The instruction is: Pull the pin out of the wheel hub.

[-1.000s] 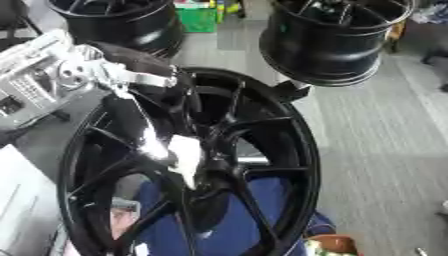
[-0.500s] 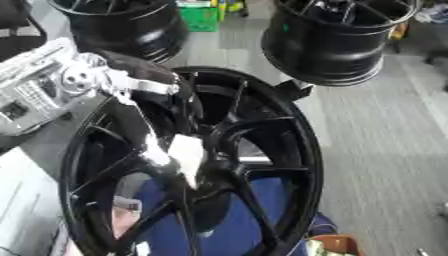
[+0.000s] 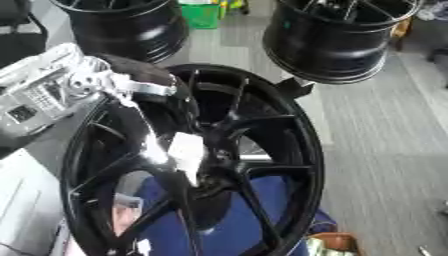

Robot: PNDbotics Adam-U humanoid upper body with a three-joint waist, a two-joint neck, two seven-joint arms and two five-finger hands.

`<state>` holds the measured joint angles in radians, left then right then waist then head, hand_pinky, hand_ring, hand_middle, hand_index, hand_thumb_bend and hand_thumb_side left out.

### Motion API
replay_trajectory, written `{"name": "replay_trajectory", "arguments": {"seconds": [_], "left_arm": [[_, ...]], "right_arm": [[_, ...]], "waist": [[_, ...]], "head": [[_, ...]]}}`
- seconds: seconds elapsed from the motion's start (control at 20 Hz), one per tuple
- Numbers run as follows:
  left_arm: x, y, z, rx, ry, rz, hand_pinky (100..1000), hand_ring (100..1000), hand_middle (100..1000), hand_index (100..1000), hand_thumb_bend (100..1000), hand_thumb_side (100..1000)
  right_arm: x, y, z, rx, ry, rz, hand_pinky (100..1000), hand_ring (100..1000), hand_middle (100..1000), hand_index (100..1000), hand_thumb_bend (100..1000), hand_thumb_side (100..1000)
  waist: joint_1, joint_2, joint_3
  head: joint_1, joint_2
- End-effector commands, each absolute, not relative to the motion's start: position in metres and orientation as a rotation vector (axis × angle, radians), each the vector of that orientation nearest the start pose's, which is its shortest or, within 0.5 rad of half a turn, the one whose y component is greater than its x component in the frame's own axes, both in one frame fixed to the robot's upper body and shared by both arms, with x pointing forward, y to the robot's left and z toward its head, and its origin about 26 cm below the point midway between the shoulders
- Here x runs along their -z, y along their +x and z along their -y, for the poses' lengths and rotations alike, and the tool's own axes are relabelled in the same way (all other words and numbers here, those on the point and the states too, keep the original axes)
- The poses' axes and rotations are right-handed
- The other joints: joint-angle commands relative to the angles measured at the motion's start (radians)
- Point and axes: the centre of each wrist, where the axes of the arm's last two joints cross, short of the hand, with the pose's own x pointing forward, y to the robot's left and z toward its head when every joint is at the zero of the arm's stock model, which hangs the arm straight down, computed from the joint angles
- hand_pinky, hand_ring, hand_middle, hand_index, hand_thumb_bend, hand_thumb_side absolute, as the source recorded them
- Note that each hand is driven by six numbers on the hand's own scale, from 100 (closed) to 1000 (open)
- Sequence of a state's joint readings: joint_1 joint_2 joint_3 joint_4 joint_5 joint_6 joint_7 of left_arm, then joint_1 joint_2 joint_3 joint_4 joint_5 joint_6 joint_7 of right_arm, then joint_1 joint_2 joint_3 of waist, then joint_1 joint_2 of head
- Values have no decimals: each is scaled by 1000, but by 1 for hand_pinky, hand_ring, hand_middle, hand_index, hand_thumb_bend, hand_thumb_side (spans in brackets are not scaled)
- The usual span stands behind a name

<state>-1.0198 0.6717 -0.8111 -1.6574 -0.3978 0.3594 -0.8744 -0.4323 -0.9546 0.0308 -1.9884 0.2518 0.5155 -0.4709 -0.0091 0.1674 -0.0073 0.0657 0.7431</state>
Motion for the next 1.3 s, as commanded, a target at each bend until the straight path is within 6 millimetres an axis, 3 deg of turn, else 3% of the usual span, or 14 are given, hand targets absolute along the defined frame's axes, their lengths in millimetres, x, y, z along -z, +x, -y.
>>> {"name": "replay_trajectory", "arguments": {"seconds": [0.05,0.25,0.3,0.35,0.8,1.3], "left_arm": [[-256,360,-132,2019,451,1021,814,819,769,878,631,458],[-255,360,-132,2002,424,1028,812,816,764,876,638,478],[-256,358,-132,2001,416,1032,813,816,764,876,689,489],[-257,357,-132,2003,407,1037,813,817,766,876,639,477],[-275,339,-134,2053,419,1109,840,844,796,884,669,406],[-271,342,-130,2060,422,1096,821,829,774,874,636,438]], "right_arm": [[-317,287,318,-317,-1455,2021,869,798,764,805,100,100],[-317,287,319,-299,-1462,2023,869,798,763,803,100,100],[-316,286,320,-292,-1465,2022,869,797,763,802,100,100],[-316,286,320,-284,-1467,2021,868,797,762,801,100,100],[-315,287,318,-251,-1458,2033,868,793,759,798,100,100],[-314,288,318,-232,-1451,2049,868,793,757,797,100,100]], "waist": [[-5,-11,-4],[-8,-10,-4],[-8,-9,-4],[-8,-9,-4],[-6,-11,-1],[-4,-14,-5]], "head": [[-1,-13],[0,-14],[1,-15],[1,-16],[-2,-18],[2,-20]]}}
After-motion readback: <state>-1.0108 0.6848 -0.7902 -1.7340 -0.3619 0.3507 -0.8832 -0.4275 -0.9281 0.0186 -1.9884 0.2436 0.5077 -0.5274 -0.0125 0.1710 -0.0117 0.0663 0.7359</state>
